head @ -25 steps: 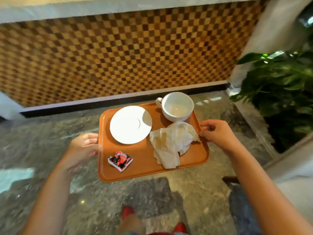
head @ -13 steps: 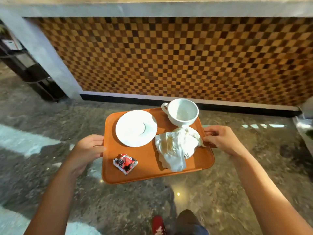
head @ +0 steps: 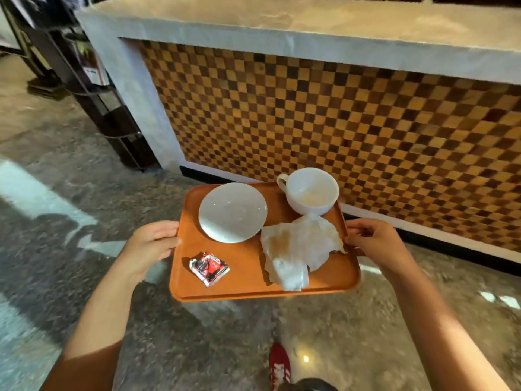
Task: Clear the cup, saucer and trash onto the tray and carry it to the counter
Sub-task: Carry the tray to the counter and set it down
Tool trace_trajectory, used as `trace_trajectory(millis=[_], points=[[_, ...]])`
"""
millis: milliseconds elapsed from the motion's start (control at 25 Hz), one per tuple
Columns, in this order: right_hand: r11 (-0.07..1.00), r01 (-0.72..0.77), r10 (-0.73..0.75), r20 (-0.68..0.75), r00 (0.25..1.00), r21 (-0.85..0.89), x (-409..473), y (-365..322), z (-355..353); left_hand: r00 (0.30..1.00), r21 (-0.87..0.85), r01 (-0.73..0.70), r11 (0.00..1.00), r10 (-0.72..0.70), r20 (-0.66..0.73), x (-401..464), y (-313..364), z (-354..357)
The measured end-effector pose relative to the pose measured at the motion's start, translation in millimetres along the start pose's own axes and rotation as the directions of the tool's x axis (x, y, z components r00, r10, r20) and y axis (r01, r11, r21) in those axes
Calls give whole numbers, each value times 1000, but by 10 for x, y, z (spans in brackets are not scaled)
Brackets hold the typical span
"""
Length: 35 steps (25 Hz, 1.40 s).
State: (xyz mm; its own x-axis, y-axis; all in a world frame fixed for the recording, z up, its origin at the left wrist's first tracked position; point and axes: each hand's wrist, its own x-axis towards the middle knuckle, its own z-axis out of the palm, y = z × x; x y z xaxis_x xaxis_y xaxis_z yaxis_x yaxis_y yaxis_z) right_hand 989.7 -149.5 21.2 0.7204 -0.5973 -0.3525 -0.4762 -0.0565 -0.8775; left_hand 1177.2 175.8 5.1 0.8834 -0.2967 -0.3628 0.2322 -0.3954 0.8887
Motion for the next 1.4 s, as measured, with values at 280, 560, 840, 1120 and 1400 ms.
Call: trace_trajectory(millis=[280, 560, 840, 1120, 1400], points=[[1000, 14, -14, 26, 1000, -4, 1098, -872, 584, 1000, -28, -30, 999, 30, -6, 1354, 462, -551], [997, 8, -2, -72, 997, 76, 2012, -1709, 1335, 989, 26, -131, 991, 129, 75, 2810, 1190, -1204], [996, 21, -9, -131, 991, 90, 2841, -2402, 1669, 967, 82, -221, 972, 207, 146, 4109, 1906, -1508], [996, 92, -89, -218, 972, 4, 3774, -3099, 1514, 946, 82, -285, 955, 266, 183, 5197, 2729, -1356], [993, 116, -107, -304, 947, 10, 4636, -3810, 1266, 924, 50, -361, 931, 350, 153, 6140, 3603, -1253]])
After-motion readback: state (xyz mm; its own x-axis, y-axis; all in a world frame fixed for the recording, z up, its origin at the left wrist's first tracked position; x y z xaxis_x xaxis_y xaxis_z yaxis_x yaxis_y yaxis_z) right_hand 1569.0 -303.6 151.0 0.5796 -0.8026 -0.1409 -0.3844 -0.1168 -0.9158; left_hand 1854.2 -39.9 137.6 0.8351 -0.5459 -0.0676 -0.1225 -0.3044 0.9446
